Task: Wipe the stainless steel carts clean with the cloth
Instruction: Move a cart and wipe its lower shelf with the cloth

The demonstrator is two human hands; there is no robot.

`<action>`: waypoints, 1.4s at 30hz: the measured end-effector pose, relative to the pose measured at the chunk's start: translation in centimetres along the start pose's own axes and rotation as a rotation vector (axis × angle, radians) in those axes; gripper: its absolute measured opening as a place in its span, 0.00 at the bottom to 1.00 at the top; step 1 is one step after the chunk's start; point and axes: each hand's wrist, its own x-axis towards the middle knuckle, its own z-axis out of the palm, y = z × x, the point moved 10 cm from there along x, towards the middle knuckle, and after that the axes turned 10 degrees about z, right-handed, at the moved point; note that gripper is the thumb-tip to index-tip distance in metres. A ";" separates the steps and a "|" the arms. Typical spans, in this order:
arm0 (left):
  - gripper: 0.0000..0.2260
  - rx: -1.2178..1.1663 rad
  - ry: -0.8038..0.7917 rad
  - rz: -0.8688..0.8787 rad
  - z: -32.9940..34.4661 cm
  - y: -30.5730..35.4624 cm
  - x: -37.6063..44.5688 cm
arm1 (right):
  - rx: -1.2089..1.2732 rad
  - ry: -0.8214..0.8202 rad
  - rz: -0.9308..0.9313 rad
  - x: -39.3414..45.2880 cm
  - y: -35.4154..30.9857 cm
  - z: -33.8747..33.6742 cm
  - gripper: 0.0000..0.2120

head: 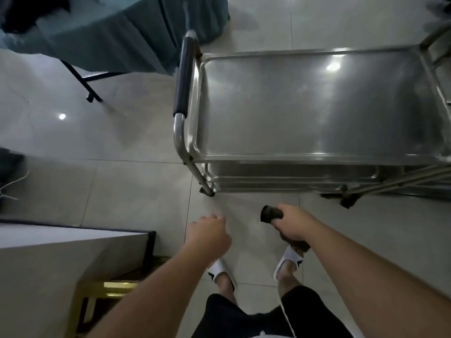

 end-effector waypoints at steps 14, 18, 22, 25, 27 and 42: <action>0.22 -0.146 -0.048 -0.184 10.1 -4.0 7.9 | -0.166 -0.129 -0.133 12.1 -0.3 6.6 0.11; 0.22 -0.173 -0.021 -0.186 13.4 -4.5 12.9 | -0.141 -0.122 -0.156 17.6 0.0 8.7 0.09; 0.22 -0.164 0.003 -0.163 17.5 -6.6 18.9 | -0.116 -0.090 -0.165 24.1 0.3 12.2 0.02; 0.22 -0.170 0.037 -0.178 19.9 -9.6 23.1 | -0.082 -0.070 -0.181 28.8 0.3 15.4 0.02; 0.21 -0.155 0.059 -0.196 21.3 -11.8 25.9 | -0.081 -0.065 -0.197 31.8 -0.4 17.4 0.03; 0.23 -0.164 0.314 -0.274 26.4 -25.8 44.7 | -0.041 0.132 -0.513 51.4 -10.5 21.3 0.07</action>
